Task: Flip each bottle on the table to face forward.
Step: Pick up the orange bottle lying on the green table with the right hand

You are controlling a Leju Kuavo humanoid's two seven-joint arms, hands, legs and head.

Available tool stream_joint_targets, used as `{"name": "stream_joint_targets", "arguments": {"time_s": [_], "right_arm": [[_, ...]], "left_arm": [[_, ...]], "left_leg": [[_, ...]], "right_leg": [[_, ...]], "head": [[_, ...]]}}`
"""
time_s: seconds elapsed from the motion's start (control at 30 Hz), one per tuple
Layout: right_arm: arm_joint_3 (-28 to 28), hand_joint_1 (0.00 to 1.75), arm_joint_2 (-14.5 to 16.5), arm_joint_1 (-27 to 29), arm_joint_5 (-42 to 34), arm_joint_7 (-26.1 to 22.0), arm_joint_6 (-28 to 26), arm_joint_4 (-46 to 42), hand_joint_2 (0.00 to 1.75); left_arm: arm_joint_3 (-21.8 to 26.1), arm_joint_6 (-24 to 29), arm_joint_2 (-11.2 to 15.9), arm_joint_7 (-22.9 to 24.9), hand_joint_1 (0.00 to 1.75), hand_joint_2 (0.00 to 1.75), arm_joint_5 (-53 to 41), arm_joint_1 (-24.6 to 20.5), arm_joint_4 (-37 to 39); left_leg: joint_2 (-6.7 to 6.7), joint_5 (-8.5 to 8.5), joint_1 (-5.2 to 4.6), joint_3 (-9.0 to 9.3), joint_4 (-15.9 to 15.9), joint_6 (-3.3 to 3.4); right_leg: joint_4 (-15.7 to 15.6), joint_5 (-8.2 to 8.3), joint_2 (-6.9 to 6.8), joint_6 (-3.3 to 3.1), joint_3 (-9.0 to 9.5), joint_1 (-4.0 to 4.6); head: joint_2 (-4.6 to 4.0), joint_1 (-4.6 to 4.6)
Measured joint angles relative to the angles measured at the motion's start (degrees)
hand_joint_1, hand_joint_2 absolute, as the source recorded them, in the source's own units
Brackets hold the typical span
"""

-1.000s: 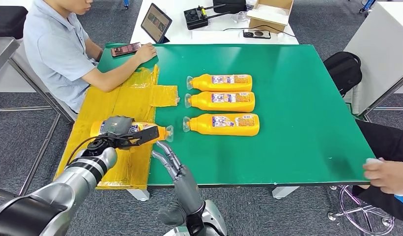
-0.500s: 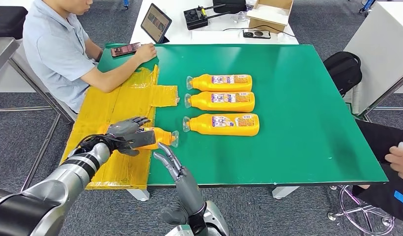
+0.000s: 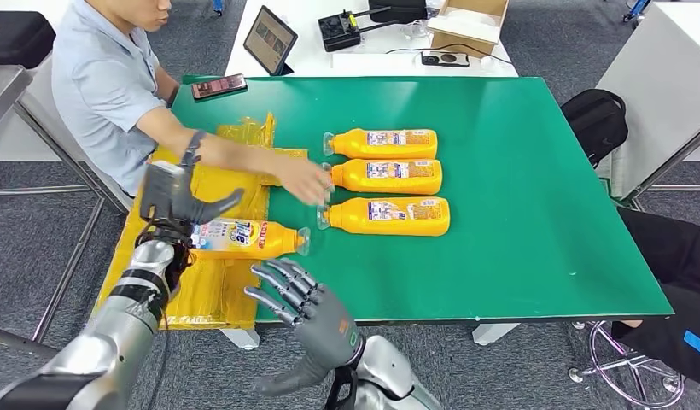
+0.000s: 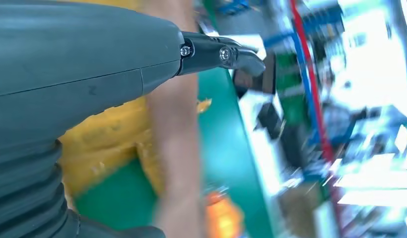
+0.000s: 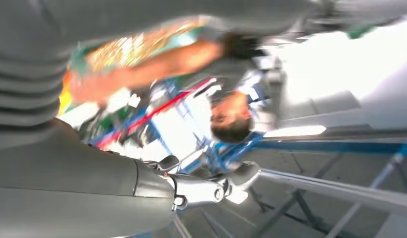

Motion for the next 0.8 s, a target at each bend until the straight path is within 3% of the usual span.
{"name": "stream_joint_targets", "arguments": {"time_s": [0.07, 0.13, 0.33, 0.43, 0.63, 0.8], "right_arm": [[-5.82, 0.0, 0.44, 0.7, 7.28, 1.18, -0.02, 0.23, 1.75], [-10.28, 0.0, 0.44, 1.86, 13.13, 5.44, -0.09, -0.47, 1.75], [-13.82, 0.0, -3.3, 3.11, 23.65, 29.49, 1.75, -0.77, 1.75], [-15.52, 0.0, -5.23, 3.08, 27.46, 36.26, 3.01, 0.1, 1.75], [-20.52, 0.0, -8.13, 2.16, 28.85, 39.79, 4.29, 2.88, 1.75], [-23.66, 0.0, -9.1, -0.26, 28.49, 40.56, 6.75, 7.38, 1.75]], "left_arm": [[2.44, 2.76, -1.32, 1.12, 0.0, 1.75, 5.91, 3.79, -6.06], [4.14, 6.7, -2.4, 1.01, 0.0, 1.75, 9.19, 8.1, -12.02], [7.06, 12.81, -4.92, -0.71, 0.0, 1.75, 11.56, 21.38, -28.28], [7.92, 15.12, -6.16, -2.42, 0.0, 1.75, 10.79, 26.52, -35.45], [8.19, 18.59, -7.89, -3.51, 0.0, 1.75, 8.18, 33.78, -46.6], [7.3, 21.67, -8.63, -2.78, 0.0, 1.75, 4.2, 36.75, -51.4]], "left_leg": [[0.0, -0.01, 0.0, 0.0, 0.0, 0.0], [0.03, -0.05, -0.01, 0.0, 0.0, 0.0], [-0.02, -0.08, 0.0, -0.09, 0.0, -0.01], [0.0, -0.08, -0.01, -0.1, 0.0, 0.0], [-0.03, -0.08, -0.01, -0.1, 0.0, 0.0], [-0.03, -0.06, 0.0, -0.09, 0.0, 0.0]], "right_leg": [[-0.01, 0.0, 0.0, 0.0, 0.01, 0.0], [-0.01, 0.0, 0.02, 0.0, 0.0, 0.0], [-0.03, -0.05, 0.0, 0.01, -0.07, 0.0], [-0.05, -0.05, 0.0, 0.02, -0.07, 0.0], [-0.05, -0.04, -0.01, 0.02, -0.05, 0.0], [-0.04, -0.03, -0.02, 0.02, -0.04, 0.0]], "head": [[0.0, 0.02], [0.0, 0.02], [0.0, 0.02], [0.0, 0.01], [0.0, -0.01], [0.0, -0.01]]}}
